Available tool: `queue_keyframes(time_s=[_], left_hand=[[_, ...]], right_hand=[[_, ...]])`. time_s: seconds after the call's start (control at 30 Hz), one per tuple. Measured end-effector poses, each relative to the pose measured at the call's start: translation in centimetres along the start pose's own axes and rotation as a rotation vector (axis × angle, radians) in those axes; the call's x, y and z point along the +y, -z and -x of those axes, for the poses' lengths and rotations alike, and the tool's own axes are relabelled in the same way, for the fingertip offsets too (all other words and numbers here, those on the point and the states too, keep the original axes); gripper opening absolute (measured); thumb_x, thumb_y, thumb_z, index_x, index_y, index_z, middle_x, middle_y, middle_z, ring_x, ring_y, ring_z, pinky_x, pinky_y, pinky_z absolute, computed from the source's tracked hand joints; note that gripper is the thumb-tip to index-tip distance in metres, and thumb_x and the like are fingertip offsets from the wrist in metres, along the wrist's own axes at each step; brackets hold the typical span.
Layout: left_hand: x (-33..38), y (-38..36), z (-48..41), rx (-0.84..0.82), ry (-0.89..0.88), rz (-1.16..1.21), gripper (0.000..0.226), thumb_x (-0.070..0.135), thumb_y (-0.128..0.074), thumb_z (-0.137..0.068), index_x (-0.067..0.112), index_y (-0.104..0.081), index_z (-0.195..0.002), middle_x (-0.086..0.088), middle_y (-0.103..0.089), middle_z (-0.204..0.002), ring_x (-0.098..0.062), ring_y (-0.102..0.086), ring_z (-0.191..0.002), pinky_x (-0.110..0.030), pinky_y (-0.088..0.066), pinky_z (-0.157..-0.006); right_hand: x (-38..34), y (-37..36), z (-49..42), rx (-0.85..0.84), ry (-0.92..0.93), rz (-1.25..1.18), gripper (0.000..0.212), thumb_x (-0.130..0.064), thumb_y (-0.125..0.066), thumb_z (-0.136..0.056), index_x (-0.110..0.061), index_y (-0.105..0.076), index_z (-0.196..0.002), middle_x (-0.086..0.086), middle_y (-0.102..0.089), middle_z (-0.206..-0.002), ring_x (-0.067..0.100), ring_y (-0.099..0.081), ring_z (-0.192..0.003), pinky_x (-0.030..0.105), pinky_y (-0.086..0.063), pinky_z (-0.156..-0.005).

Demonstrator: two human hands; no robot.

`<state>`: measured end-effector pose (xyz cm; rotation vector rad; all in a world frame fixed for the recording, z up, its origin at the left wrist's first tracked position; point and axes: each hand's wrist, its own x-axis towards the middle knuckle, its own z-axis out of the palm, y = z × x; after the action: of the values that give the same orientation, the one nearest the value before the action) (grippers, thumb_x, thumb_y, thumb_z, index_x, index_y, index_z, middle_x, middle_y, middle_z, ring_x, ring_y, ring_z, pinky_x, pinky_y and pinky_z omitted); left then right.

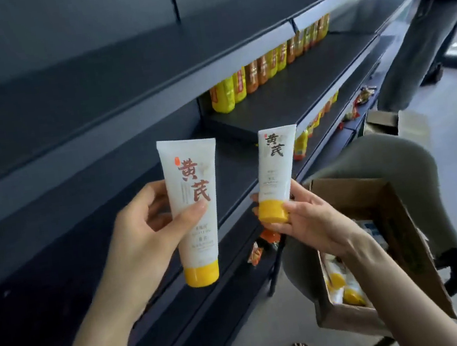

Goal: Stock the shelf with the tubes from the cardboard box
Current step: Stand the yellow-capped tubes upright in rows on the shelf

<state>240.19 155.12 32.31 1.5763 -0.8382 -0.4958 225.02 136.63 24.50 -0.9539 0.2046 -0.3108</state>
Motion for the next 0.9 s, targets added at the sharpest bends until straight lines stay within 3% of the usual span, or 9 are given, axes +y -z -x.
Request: queue_keyframes(time_s=[0.3, 0.4, 0.53, 0.7, 0.9], left_hand=[[8.6, 10.0, 5.8, 0.318, -0.246, -0.022, 0.030, 0.031, -0.071, -0.063, 0.026, -0.065, -0.092, 0.014, -0.072, -0.092, -0.002, -0.067, -0.085, -0.016, -0.053, -0.071], [10.1, 13.5, 7.2, 0.442, -0.294, -0.051, 0.031, 0.029, -0.072, -0.064, 0.028, -0.064, -0.093, 0.016, -0.072, -0.093, 0.000, -0.067, -0.087, -0.016, -0.053, -0.071], [10.9, 18.5, 10.1, 0.623, -0.288, -0.112, 0.023, 0.017, -0.072, -0.076, 0.028, -0.064, -0.094, 0.016, -0.072, -0.091, -0.001, -0.067, -0.085, -0.019, -0.052, -0.063], [12.1, 23.4, 13.1, 0.842, -0.276, -0.144, 0.022, 0.016, -0.071, -0.080, 0.031, -0.062, -0.094, 0.012, -0.072, -0.093, -0.006, -0.067, -0.089, -0.033, -0.053, -0.074], [13.4, 27.1, 13.8, 1.035, -0.259, -0.164, 0.022, 0.015, -0.070, -0.082, 0.023, -0.061, -0.100, 0.006, -0.069, -0.100, -0.008, -0.067, -0.091, -0.031, -0.054, -0.074]], right_hand=[[-3.6, -14.7, -3.1, -0.225, 0.067, 0.115, 0.080, -0.043, -0.084, -0.062, -0.023, -0.048, -0.131, 0.011, -0.067, -0.118, 0.022, -0.068, -0.100, 0.030, -0.057, -0.075], [-4.2, -19.5, -4.2, -0.290, 0.079, 0.102, 0.065, -0.040, -0.074, -0.072, -0.021, -0.050, -0.129, 0.011, -0.068, -0.115, 0.023, -0.069, -0.095, 0.029, -0.057, -0.071], [-4.3, -26.2, -6.1, -0.372, 0.094, 0.136, 0.040, -0.028, -0.053, -0.083, -0.021, -0.054, -0.122, 0.005, -0.070, -0.109, 0.025, -0.069, -0.097, 0.030, -0.058, -0.072], [-3.1, -32.8, -10.4, -0.428, 0.046, 0.194, 0.039, -0.022, -0.053, -0.093, -0.012, -0.051, -0.131, 0.013, -0.064, -0.121, 0.028, -0.066, -0.102, 0.036, -0.057, -0.086], [-2.0, -38.0, -16.6, -0.506, 0.019, 0.326, 0.040, -0.015, -0.061, -0.090, -0.012, -0.052, -0.130, 0.010, -0.067, -0.119, 0.025, -0.068, -0.098, 0.035, -0.058, -0.083]])
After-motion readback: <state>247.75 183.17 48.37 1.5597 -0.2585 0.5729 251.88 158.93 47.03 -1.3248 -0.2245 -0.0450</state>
